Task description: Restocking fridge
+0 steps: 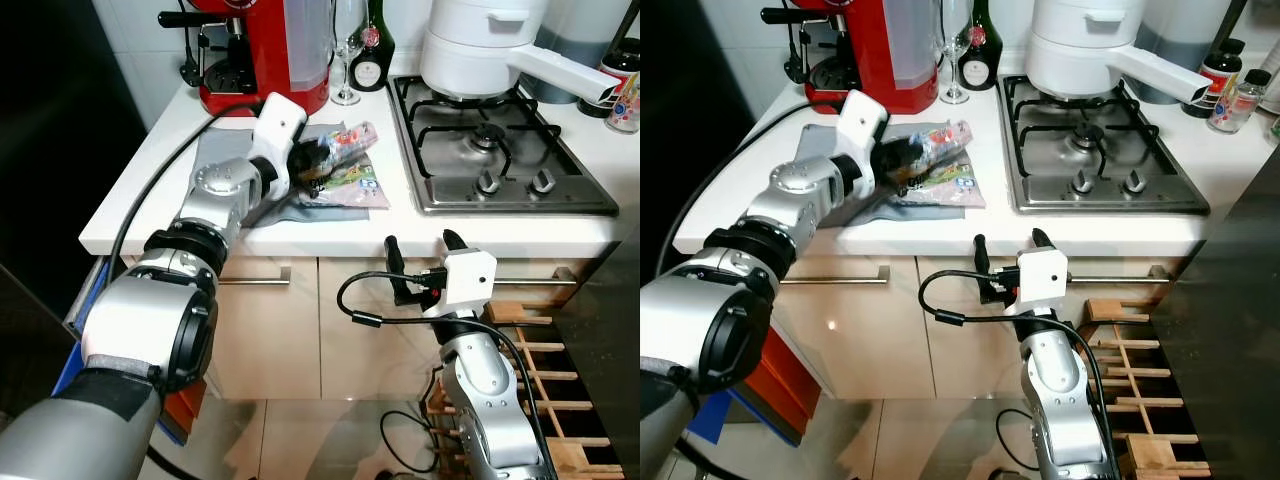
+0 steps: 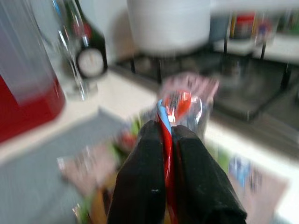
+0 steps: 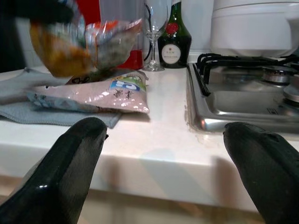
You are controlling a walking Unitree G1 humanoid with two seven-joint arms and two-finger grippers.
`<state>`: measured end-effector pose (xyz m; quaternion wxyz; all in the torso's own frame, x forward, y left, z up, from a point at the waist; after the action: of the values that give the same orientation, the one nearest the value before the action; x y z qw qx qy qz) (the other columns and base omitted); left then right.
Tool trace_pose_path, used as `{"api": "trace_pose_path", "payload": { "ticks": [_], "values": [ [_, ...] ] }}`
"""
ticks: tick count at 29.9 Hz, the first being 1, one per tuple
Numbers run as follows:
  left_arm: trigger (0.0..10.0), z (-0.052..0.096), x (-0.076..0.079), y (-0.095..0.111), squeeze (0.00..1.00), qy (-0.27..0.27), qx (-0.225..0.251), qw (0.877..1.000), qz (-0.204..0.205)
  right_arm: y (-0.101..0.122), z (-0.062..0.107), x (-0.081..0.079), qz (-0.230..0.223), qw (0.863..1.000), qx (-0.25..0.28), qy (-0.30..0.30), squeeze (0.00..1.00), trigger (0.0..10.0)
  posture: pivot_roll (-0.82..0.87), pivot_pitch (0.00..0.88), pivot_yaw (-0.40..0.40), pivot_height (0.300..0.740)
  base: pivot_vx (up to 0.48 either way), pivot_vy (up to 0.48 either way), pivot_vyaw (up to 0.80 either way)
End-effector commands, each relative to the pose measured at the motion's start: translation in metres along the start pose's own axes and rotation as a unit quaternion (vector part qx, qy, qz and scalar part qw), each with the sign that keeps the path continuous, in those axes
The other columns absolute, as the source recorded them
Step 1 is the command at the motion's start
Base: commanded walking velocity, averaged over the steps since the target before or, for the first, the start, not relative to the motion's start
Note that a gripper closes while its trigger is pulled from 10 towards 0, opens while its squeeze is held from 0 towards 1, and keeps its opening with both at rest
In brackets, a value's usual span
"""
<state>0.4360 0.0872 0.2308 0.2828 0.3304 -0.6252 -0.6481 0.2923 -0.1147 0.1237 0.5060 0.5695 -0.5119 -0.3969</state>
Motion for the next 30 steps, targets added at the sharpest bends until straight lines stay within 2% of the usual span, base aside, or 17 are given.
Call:
{"api": "trace_pose_path", "payload": {
  "ticks": [1,6,10,11,12,13,16,17,20,21,26,27,28,29,30],
  "values": [
    [0.0,0.0,-0.005,0.031,0.0,0.002,0.056,0.998,-0.007,0.0,-0.003,-0.002,-0.002,1.0,-0.001,0.001,0.0,10.0,-0.13,0.0,0.085,0.74,0.0,0.0,0.0],
    [0.0,0.004,-0.008,0.033,0.0,-0.001,0.077,0.997,0.002,-0.001,-0.005,-0.003,0.0,1.0,0.0,0.008,0.0,10.0,-0.11,0.0,0.071,0.74,0.0,0.0,0.0],
    [0.0,0.003,-0.003,0.007,0.0,0.007,0.018,0.998,-0.061,-0.002,-0.007,-0.003,0.002,1.0,-0.001,0.013,0.0,10.0,-0.1,0.0,0.064,0.74,0.0,0.0,0.0],
    [0.0,0.003,-0.003,0.007,0.0,0.007,0.018,0.998,-0.061,-0.002,-0.007,-0.003,0.002,1.0,-0.001,0.013,0.0,10.0,-0.1,0.0,0.064,0.74,0.0,0.0,0.0],
    [1.4,0.003,0.0,0.001,0.0,0.004,0.006,0.997,-0.074,-0.002,-0.008,-0.003,0.002,1.0,-0.002,0.013,0.0,10.0,-0.1,0.0,0.064,0.74,0.0,0.0,0.0],
    [0.0,0.002,0.002,-0.004,0.0,0.001,0.0,0.997,-0.078,-0.002,-0.008,-0.003,0.002,1.0,-0.002,0.013,0.0,10.0,-0.11,0.0,0.065,0.74,0.0,0.0,0.0],
    [0.0,0.002,0.007,-0.021,0.0,0.007,-0.034,0.994,-0.104,-0.004,-0.007,-0.003,0.002,1.0,-0.003,0.013,0.0,10.0,-0.11,0.0,0.07,0.74,0.0,0.0,0.0],
    [10.0,0.001,0.01,-0.029,0.0,0.007,-0.048,0.993,-0.111,-0.004,-0.006,-0.004,0.002,1.0,-0.005,0.012,0.0,10.0,-0.11,0.0,0.074,0.74,0.0,0.0,0.0],
    [10.0,0.001,0.018,-0.044,0.0,0.002,-0.064,0.992,-0.11,-0.006,-0.004,-0.004,0.001,1.0,-0.006,0.01,0.0,10.0,-0.11,0.0,0.079,0.74,0.0,0.0,0.0],
    [10.0,0.001,0.019,-0.047,1.0,0.007,-0.065,0.992,-0.105,-0.006,-0.004,-0.004,0.001,1.0,-0.007,0.008,0.0,10.0,-0.11,0.0,0.08,0.74,0.0,0.0,0.0],
    [10.0,0.001,0.018,-0.046,1.0,0.017,-0.058,0.993,-0.097,-0.005,-0.003,-0.003,0.0,1.0,-0.005,0.006,0.0,10.0,-0.12,0.0,0.082,0.74,0.0,0.0,0.0],
    [10.0,-0.001,0.01,-0.024,1.0,0.025,-0.026,0.995,-0.097,-0.003,0.0,0.0,0.002,1.0,-0.007,0.006,0.0,10.0,-0.12,0.0,0.076,0.74,0.0,0.0,0.0],
    [10.0,-0.001,0.007,-0.012,1.0,0.022,-0.011,0.995,-0.093,-0.003,0.001,0.001,0.004,1.0,-0.01,0.007,0.0,10.0,-0.12,0.0,0.076,0.74,0.0,0.0,0.0],
    [10.0,-0.001,0.007,-0.012,1.0,0.022,-0.011,0.995,-0.093,-0.003,0.001,0.001,0.004,1.0,-0.01,0.007,0.0,10.0,-0.12,0.0,0.076,0.74,0.0,0.0,0.0],
    [10.0,-0.001,0.005,-0.004,1.0,0.015,0.0,0.996,-0.091,-0.004,0.003,0.002,0.005,1.0,-0.012,0.008,0.0,10.0,-0.12,0.0,0.076,0.74,0.0,0.0,0.0]
  ]
}}
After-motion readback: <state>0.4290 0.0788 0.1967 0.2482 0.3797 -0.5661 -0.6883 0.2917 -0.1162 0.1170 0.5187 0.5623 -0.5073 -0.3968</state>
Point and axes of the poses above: a point about 5 cm out from each wrist's last joint towards the gripper, its own z axis pointing back from the gripper into the wrist, its own y axis along the axis of the wrist's last joint, x = y × z, the point moved 3 cm from there along -z, pointing out of the wrist towards the gripper, and after that the axes turned 3 degrees about z, right-handed, at the moved point
